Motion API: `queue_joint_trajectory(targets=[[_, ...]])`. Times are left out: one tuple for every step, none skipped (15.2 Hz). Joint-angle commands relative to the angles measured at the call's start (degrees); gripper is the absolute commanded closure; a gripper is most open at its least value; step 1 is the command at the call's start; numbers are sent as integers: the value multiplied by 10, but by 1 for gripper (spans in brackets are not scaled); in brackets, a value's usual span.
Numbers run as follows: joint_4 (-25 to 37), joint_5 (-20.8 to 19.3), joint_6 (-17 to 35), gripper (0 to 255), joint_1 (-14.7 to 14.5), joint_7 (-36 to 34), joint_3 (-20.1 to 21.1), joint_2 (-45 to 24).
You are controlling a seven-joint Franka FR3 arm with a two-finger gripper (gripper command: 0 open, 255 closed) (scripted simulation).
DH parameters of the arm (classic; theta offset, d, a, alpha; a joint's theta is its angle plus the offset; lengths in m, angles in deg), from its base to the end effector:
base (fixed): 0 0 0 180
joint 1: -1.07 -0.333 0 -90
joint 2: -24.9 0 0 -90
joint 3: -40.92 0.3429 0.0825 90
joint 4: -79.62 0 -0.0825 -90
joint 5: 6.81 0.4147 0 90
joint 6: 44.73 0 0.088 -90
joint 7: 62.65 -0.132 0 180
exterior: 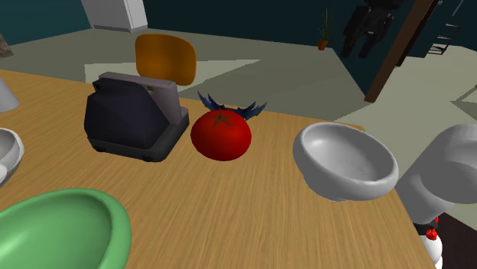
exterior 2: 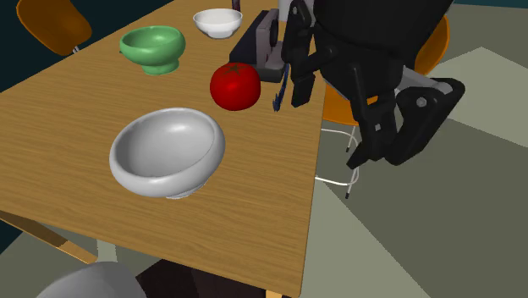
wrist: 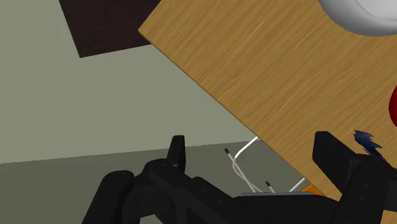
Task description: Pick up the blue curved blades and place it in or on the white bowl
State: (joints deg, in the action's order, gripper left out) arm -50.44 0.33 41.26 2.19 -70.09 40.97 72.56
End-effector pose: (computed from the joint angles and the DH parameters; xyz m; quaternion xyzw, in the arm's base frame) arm 0.2985 0.0117 0.6364 -0.9953 0.0679 -0.0278 0.0633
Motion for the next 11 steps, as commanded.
queue_joint_trajectory(targets=[[0, 0, 0, 0, 0, 0, 0, 0], [0, 2, 15, 0, -7, 8, 5, -14], [1, 4, 30, 0, -14, 16, 11, -29], [3, 5, 45, 0, -21, 24, 16, -44], [5, 7, 59, 0, -28, 32, 22, -59], [8, 8, 73, 0, -35, 40, 28, -74], [11, 9, 86, 0, -42, 48, 33, -89], [15, 10, 99, 0, -48, 55, 39, -105], [19, 11, 112, 0, -54, 63, 45, -121], [23, 11, 125, 0, -60, 70, 51, -136], [28, 11, 137, 0, -66, 77, 57, -152]])
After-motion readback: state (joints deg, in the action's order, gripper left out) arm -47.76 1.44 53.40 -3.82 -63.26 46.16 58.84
